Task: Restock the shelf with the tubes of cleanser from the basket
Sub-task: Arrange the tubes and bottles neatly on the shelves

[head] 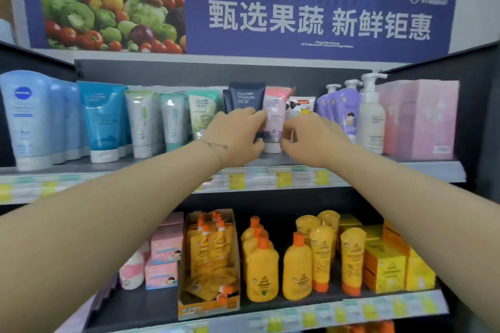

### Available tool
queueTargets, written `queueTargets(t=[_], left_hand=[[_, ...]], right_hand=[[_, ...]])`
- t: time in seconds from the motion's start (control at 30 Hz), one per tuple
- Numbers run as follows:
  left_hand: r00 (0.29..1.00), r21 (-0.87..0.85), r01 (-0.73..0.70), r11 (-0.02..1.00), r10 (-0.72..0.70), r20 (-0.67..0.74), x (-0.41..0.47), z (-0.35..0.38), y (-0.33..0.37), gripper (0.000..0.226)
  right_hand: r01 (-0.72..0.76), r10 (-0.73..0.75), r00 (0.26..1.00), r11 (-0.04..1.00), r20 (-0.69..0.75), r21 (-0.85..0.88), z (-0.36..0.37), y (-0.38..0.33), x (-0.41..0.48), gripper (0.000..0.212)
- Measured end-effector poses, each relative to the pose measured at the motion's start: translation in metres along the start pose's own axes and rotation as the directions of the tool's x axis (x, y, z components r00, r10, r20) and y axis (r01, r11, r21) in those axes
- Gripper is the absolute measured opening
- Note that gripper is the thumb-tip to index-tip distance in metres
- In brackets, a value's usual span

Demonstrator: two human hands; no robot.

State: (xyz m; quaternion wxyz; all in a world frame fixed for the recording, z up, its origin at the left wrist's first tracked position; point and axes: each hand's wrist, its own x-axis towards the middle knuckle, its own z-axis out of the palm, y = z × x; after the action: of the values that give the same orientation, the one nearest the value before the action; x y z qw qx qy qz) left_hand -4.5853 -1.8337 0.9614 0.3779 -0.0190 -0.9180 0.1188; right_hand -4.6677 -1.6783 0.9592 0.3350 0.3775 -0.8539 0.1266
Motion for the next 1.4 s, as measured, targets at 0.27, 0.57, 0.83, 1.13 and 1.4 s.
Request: queueTargets(t=[0.27,0.57,0.83,1.13,1.4], left_hand=[[0.997,-0.015,0.050,0.999,-0.049,0.063,0.039,0.018,0.059,0.018],[0.968,-0.094,0.192,0.977,-0.172,0.183,0.075,0.036,0.101,0.026],[0.838,-0.395,0.520,0.757,-0.364,0.405,0.099,0.063,0.115,0.069],[0.774,-0.605,0.631,0.485,-0.335,0.537,0.120,0.078,0.122,0.036],[0.784,-0.775,0.615,0.145,-0.218,0.581,0.132,0.097,0.124,0.043]], right_hand=[[-0.027,0.026,1.000,1.000,0.012,0.011,-0.008,0.080,-0.015,0.016],[-0.128,0.117,0.991,0.972,0.068,0.197,-0.018,0.140,-0.028,0.016],[-0.335,0.248,0.941,0.782,0.231,0.525,-0.015,0.170,-0.012,0.023],[-0.513,0.078,0.853,0.315,0.516,0.799,0.011,0.181,0.015,0.012],[-0.498,-0.030,0.857,0.202,0.514,0.843,0.021,0.180,0.017,0.014]])
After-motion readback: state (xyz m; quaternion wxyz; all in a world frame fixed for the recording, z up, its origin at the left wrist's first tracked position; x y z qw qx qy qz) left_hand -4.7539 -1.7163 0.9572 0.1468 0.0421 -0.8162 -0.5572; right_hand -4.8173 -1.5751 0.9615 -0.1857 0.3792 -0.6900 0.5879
